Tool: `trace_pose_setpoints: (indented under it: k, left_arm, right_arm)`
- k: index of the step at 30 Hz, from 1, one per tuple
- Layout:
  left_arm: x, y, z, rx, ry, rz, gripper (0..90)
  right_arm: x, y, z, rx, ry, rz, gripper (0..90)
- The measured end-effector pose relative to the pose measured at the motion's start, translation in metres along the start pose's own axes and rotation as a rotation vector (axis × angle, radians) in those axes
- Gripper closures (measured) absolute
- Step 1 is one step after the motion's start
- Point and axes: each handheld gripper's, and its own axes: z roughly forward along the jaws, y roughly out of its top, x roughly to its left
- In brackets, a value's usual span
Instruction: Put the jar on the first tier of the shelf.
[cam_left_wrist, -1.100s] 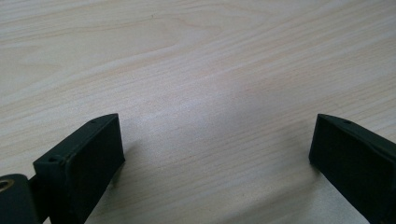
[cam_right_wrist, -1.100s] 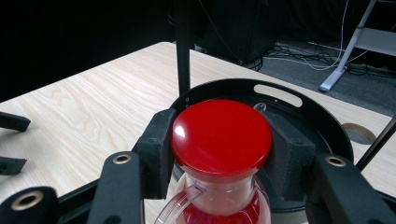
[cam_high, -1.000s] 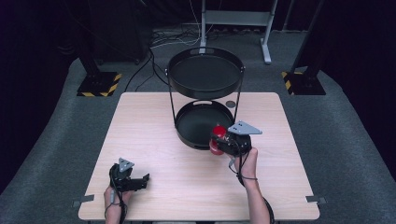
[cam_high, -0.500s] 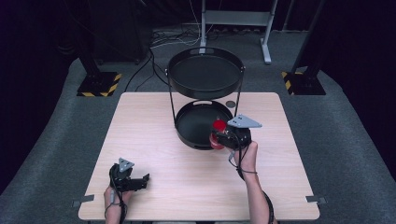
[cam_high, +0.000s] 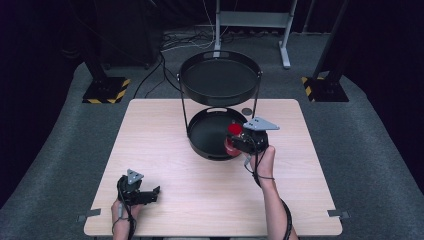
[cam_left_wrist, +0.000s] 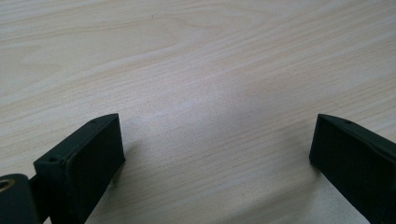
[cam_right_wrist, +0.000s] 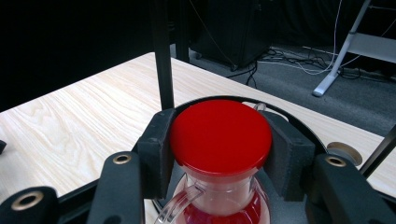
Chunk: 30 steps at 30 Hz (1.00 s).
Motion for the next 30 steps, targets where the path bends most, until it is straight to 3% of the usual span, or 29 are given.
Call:
trace_pose_setpoints:
  k: [30]
  left_arm:
    - [0.000,0.000,0.000,0.000,0.000,0.001,2.5]
  right_arm:
    - [-0.012,0.008,0.028,0.029,-0.013,0.013,48.3]
